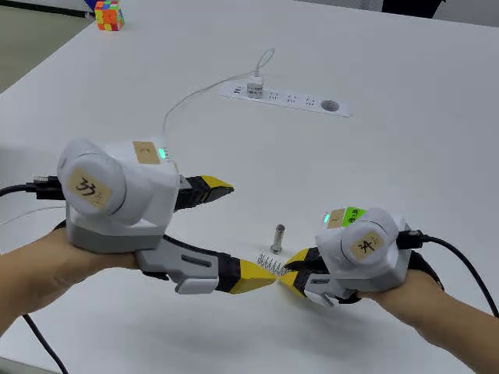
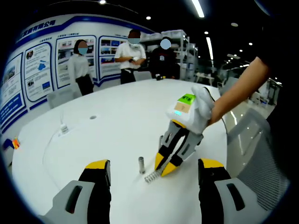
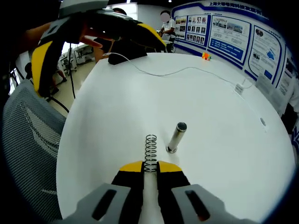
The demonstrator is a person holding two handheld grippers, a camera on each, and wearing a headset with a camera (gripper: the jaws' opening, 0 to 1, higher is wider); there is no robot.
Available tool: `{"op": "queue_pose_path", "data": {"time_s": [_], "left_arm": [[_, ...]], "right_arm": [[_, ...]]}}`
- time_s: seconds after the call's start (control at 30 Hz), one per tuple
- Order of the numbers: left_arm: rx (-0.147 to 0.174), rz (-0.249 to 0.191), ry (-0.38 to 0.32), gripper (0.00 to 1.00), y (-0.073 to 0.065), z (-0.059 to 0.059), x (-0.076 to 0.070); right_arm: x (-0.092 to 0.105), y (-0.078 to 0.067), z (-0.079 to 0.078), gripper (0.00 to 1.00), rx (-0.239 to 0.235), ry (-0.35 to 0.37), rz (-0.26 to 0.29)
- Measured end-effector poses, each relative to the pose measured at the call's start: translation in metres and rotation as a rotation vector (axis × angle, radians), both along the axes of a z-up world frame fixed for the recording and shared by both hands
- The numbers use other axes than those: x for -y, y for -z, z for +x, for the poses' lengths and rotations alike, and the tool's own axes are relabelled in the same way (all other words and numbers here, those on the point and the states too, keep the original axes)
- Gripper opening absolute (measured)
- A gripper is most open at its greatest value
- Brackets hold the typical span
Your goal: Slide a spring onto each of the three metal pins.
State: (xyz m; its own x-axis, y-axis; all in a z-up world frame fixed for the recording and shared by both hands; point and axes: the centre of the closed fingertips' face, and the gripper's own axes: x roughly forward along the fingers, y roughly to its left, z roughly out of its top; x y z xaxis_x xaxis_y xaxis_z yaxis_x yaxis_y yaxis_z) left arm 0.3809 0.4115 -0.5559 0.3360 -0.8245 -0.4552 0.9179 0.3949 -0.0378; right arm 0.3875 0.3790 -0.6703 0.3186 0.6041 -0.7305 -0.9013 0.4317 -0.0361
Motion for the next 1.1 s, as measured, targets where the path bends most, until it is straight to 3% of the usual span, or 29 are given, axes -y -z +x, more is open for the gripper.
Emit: {"op": "queue_pose_path", "data": {"time_s": [0.23, 0.57, 0.8, 1.1], "left_arm": [[0.005, 0.005, 0.007, 0.77, -0.001, -0.003, 0.002], [0.028, -0.004, 0.023, 0.71, -0.012, -0.007, 0.008], [0.033, -0.012, 0.083, 0.58, -0.016, -0.022, 0.021], [0.019, -0.003, 0.16, 0.43, -0.012, -0.038, 0.036]], "right_arm": [[0.001, -0.014, -0.004, 0.1, 0.005, -0.022, 0.016], [0.01, -0.057, -0.009, 0.1, 0.088, -0.111, 0.02], [0.018, -0.086, -0.025, 0.11, 0.148, -0.216, 0.029], [0.012, -0.105, -0.049, 0.11, 0.158, -0.305, 0.066]]}}
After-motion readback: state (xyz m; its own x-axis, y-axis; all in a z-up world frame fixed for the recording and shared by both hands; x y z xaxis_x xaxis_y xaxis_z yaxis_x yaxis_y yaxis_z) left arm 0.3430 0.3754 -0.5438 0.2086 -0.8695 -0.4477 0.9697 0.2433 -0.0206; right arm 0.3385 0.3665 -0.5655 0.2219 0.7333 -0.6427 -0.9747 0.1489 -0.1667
